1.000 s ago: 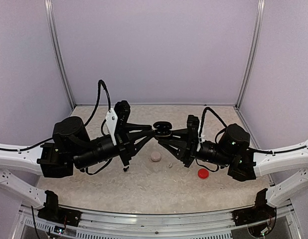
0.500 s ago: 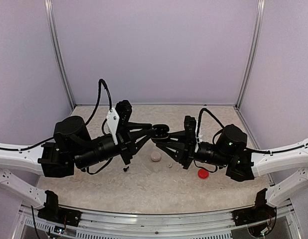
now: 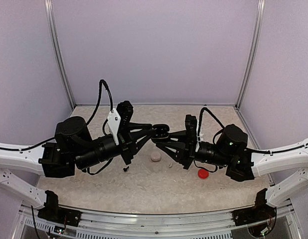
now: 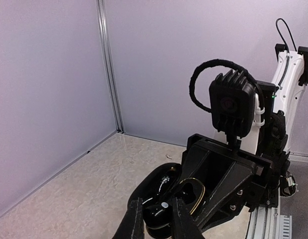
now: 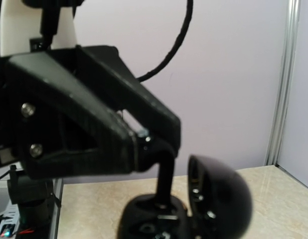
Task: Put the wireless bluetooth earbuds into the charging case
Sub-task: Insert the left earbud into the left side groove of the charging case.
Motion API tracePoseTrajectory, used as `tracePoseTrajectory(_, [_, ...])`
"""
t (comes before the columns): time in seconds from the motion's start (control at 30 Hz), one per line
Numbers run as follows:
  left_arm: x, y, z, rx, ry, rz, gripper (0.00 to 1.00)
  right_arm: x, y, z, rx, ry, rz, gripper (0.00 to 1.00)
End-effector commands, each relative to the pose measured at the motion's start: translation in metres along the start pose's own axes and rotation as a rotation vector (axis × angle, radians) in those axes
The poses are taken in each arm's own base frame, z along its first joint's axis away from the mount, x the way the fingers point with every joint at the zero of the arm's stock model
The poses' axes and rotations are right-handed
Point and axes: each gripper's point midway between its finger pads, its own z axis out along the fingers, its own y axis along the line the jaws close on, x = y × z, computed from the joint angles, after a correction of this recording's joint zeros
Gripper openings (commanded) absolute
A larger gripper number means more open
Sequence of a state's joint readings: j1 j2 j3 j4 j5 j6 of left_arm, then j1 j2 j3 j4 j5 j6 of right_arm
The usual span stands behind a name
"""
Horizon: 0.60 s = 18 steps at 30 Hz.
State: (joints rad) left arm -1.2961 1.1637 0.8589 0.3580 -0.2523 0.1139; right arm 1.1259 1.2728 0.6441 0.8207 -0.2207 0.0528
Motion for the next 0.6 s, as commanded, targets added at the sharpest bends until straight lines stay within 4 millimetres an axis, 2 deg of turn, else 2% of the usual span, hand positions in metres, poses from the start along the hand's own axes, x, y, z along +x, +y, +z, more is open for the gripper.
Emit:
tracePoseTrajectory(0.0, [0.000, -0.001, 0.004, -0.002, 0.022, 0.019, 0.10, -0.037, 0.002, 0.000, 0.001, -0.102, 0.011, 0.00])
tracePoseTrajectory(0.33, [0.013, -0.009, 0.012, 0.028, 0.067, 0.018, 0.10, -0.049, 0.002, -0.004, 0.006, -0.138, -0.012, 0.00])
tracePoseTrajectory(0.43, [0.017, -0.007, 0.012, 0.011, 0.085, 0.013, 0.10, -0.055, 0.002, -0.008, 0.009, -0.156, -0.032, 0.00])
tracePoseTrajectory(0.57, [0.013, 0.000, 0.008, -0.018, 0.077, 0.002, 0.10, -0.054, 0.002, -0.010, 0.015, -0.151, -0.055, 0.00])
